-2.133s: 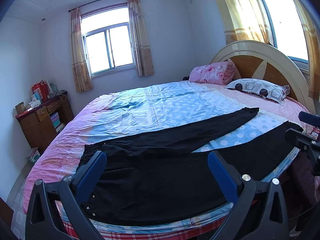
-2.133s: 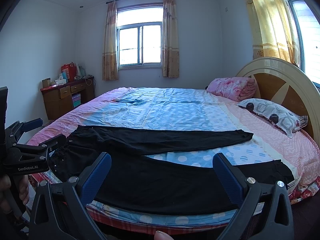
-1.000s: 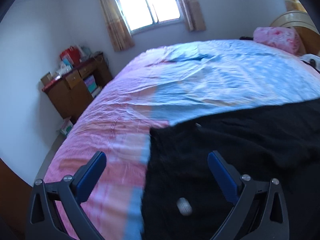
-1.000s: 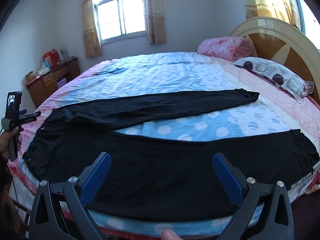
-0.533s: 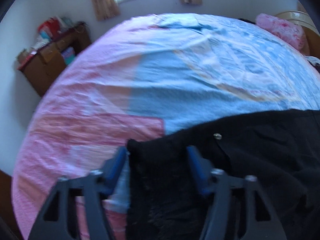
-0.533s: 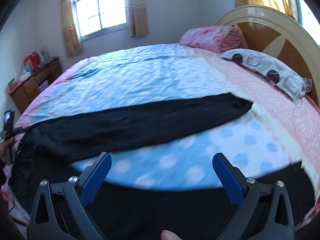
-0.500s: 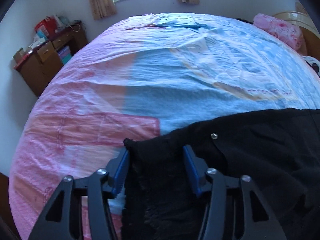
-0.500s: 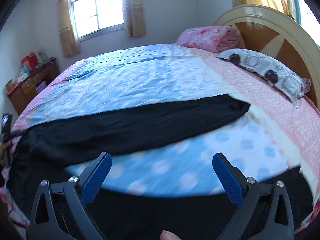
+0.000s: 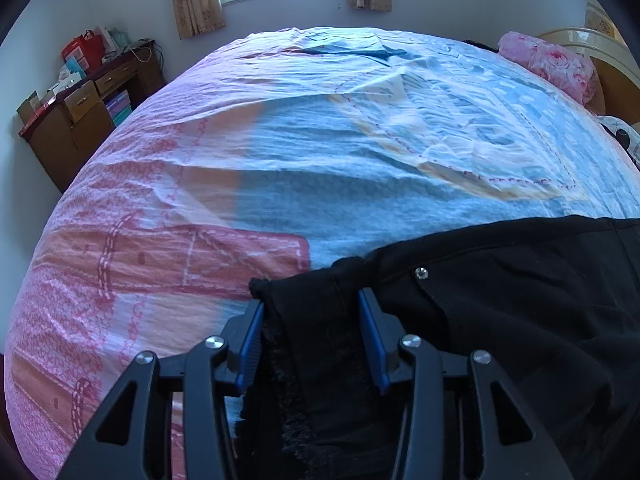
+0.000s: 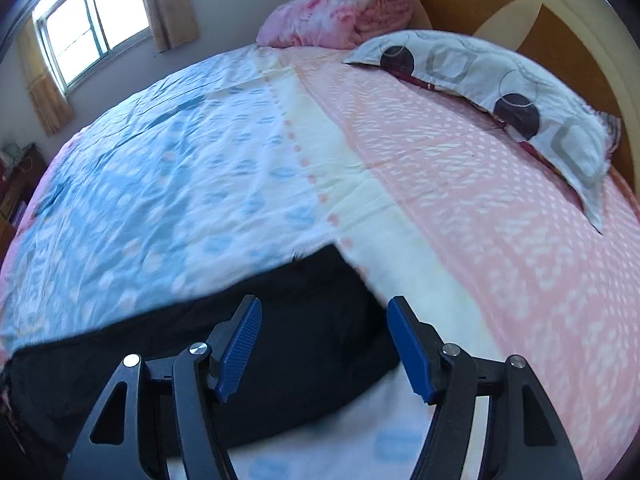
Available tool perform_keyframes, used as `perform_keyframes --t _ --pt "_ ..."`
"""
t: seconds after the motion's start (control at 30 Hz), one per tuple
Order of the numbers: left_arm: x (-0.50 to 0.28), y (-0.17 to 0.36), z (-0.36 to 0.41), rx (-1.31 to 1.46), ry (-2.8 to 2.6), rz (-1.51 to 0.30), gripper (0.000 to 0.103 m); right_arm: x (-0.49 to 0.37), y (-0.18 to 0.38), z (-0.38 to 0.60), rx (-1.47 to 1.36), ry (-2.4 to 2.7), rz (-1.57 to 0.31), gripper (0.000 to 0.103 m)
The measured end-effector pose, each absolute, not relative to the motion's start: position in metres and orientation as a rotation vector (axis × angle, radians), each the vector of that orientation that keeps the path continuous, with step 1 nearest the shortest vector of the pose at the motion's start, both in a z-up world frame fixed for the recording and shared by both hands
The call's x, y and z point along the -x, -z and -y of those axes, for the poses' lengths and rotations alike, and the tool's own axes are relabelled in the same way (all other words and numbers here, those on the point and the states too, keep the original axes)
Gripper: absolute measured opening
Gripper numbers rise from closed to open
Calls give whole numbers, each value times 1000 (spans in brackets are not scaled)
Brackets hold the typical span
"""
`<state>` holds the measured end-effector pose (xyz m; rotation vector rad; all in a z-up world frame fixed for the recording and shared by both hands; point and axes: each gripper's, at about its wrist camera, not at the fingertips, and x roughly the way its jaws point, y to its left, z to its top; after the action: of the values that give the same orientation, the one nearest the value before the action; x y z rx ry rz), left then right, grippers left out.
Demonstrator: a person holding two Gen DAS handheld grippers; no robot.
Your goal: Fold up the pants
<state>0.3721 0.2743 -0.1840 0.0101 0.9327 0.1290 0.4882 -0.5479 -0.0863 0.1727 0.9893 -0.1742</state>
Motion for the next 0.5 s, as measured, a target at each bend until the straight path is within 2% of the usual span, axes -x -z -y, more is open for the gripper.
perform_keyframes --t 0.27,0.33,0.37,0.4,0.43,0.47,0.5 --pt "-374 187 -272 -29 -139 -931 47 -548 134 555 -158 120 -1143 67" --pt "-374 187 -271 -31 -140 -930 47 -552 143 551 -159 78 -1177 57" --pt "-374 187 -271 -37 -143 -929 47 -552 143 547 -125 78 -1169 46" --pt "-375 187 -270 -44 -145 -928 47 -552 142 545 -106 76 -1166 26" --pt "-375 187 -269 -51 -145 -928 44 -551 141 544 -121 60 -1165 22" --pt "-376 186 -266 -63 -136 -930 37 -548 138 544 -130 56 -1162 11" --pt "-377 183 -263 -74 -126 -931 34 -547 136 544 -124 55 -1160 8"
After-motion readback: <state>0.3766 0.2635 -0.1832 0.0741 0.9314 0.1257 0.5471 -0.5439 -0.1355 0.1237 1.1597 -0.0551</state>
